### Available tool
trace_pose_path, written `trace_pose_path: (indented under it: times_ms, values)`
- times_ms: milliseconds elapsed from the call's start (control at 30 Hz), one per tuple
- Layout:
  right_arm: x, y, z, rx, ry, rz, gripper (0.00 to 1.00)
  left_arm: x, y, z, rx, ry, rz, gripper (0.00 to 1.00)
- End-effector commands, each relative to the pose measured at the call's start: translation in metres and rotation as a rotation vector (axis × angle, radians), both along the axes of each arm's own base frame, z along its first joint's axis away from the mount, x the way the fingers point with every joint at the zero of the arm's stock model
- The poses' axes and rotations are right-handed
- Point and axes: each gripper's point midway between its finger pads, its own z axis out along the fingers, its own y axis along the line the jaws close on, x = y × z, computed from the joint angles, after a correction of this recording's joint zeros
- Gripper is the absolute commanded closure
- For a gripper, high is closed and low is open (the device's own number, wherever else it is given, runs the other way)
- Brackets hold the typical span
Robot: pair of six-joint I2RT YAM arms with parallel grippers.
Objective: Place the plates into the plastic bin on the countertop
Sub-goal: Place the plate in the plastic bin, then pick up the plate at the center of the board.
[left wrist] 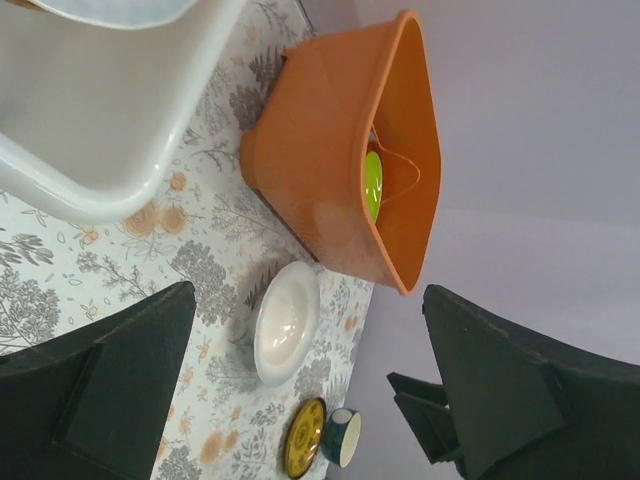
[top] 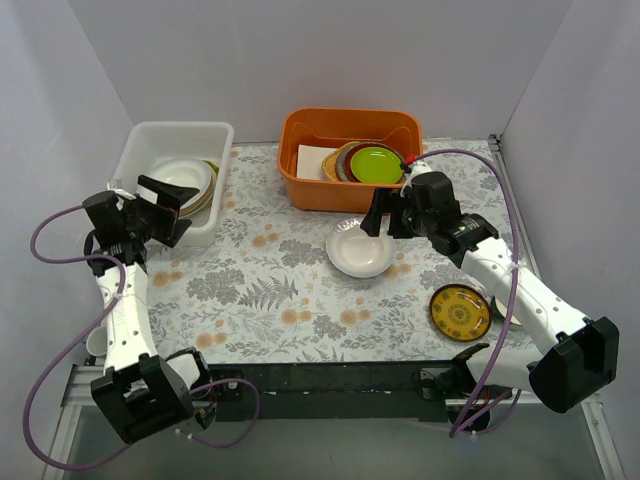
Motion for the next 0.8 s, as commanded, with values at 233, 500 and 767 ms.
trace_pose_path:
  times_ms: [233,500,767]
  values:
    - [0.002,0.011,0.022,0.069,-0.040,0.039,0.02,-0.021,-0.049,-0.005,0.115,-0.033,-0.118,0.02]
    - [0.001,0.013,0.016,0.073,-0.018,0.043,0.02,-0.019,-0.086,-0.014,0.210,-0.027,-0.198,0.02]
    - [0.000,0.013,0.010,0.065,-0.003,0.044,0.02,-0.020,-0.142,-0.048,0.332,0.052,-0.318,0.02]
